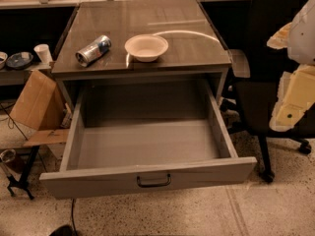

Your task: Place redbull can into top drawer

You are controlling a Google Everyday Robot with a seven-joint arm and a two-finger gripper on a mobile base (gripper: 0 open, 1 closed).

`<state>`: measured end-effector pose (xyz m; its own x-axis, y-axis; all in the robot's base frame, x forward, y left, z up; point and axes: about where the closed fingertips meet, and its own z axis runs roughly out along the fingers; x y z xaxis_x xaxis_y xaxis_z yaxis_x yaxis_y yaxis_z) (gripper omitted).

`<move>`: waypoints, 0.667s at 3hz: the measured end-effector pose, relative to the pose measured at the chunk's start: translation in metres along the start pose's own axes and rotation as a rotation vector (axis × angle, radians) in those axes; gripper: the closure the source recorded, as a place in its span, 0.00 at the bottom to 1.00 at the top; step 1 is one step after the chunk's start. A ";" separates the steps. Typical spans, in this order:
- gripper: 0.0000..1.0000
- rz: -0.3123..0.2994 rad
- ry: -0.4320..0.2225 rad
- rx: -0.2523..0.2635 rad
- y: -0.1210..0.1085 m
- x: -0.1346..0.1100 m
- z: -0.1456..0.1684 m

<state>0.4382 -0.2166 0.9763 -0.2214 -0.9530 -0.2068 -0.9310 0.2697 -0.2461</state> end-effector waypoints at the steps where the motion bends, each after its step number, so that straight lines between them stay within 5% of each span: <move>1: 0.00 0.000 0.000 0.000 0.000 0.000 0.000; 2: 0.00 0.013 -0.031 0.015 -0.006 -0.019 -0.001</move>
Offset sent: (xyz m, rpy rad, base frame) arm 0.0234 0.0381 0.0093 0.0700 -0.0258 -0.0167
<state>0.4479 -0.2001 0.9826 -0.2237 -0.9448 -0.2393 -0.9238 0.2838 -0.2569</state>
